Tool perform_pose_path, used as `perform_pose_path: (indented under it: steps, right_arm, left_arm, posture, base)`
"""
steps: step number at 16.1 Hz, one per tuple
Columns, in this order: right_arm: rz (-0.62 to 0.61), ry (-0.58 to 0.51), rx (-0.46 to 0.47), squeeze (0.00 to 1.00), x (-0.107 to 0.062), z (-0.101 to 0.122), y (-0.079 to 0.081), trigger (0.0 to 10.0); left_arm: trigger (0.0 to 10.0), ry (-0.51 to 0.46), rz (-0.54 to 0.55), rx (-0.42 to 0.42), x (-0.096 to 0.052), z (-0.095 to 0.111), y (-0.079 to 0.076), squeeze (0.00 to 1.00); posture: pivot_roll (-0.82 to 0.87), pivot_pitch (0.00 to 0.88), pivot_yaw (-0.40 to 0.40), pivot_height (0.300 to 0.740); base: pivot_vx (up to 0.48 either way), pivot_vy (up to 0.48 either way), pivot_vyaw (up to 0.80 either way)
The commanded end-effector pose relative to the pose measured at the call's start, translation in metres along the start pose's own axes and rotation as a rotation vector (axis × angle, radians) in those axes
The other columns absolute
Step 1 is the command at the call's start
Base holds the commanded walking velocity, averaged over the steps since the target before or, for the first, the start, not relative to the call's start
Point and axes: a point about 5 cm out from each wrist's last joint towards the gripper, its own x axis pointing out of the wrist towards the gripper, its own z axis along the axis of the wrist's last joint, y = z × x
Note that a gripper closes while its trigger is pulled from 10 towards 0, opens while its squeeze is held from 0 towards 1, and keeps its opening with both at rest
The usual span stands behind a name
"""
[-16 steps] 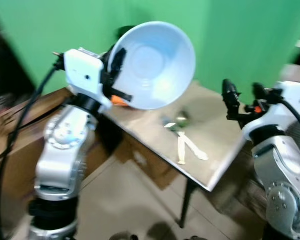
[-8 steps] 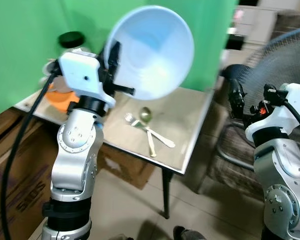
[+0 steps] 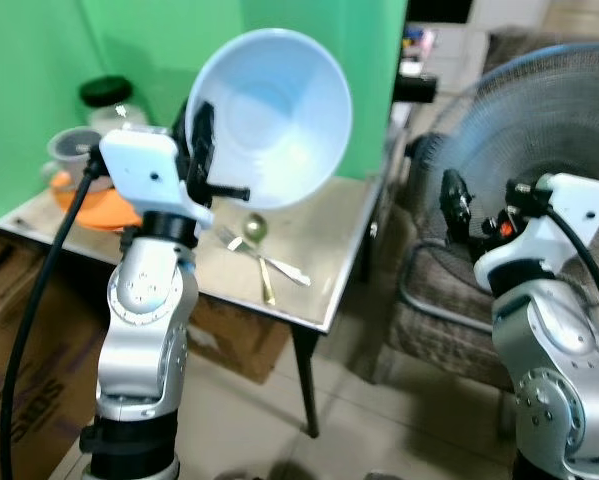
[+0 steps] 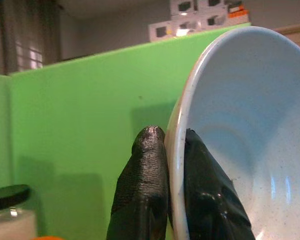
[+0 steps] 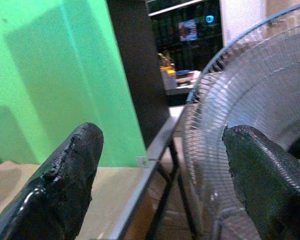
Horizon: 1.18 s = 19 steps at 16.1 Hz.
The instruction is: Setting the table
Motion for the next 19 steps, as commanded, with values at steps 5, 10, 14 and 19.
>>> perform_pose_path:
  steps: [5,10,14,19]
  right_arm:
    - [0.021,-0.02,0.002,0.0,0.002,-0.002,0.004,10.0]
    - [0.032,-0.015,-0.011,0.0,0.001,-0.006,0.005,10.0]
    - [0.04,-0.016,-0.027,0.0,0.002,-0.008,0.006,10.0]
    - [0.02,0.044,-0.082,0.0,-0.002,-0.022,0.003,10.0]
  left_arm:
    - [8.6,0.041,-0.084,-0.065,-0.009,0.001,-0.003,0.0]
    - [0.0,0.049,-0.084,-0.111,-0.01,0.001,-0.002,0.0]
    - [10.0,0.117,-0.002,-0.08,-0.012,-0.01,0.011,0.0]
    - [10.0,0.227,-0.03,0.074,-0.03,-0.025,0.021,0.0]
  posture:
    - [-0.07,0.0,0.047,0.74]
    - [-0.07,0.0,0.051,0.74]
    - [-0.08,0.0,0.059,0.74]
    - [-0.07,0.0,0.054,0.74]
  base:
    - [0.0,0.0,-0.8]
    - [0.0,0.0,-0.8]
    - [0.0,0.0,-0.8]
    - [0.0,0.0,-0.8]
